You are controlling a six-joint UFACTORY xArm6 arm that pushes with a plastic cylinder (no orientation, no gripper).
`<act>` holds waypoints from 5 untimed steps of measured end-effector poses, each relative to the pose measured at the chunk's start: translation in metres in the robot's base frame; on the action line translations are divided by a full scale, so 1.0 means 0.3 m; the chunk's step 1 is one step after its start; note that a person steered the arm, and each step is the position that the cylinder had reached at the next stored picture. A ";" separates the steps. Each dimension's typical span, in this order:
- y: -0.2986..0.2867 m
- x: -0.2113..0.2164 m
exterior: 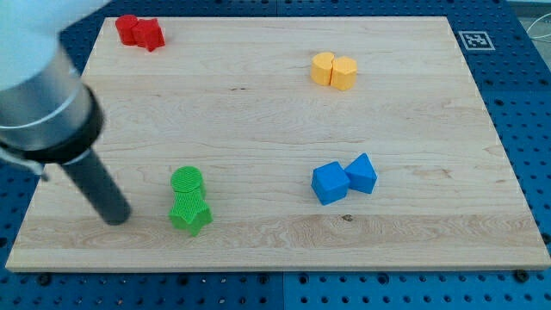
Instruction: Move the green star right a bit
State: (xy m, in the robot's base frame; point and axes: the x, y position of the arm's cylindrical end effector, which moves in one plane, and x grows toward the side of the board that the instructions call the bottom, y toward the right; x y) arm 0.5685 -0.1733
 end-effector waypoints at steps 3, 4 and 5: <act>0.098 -0.045; 0.101 -0.002; 0.137 0.074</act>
State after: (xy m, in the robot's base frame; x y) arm 0.5907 -0.1321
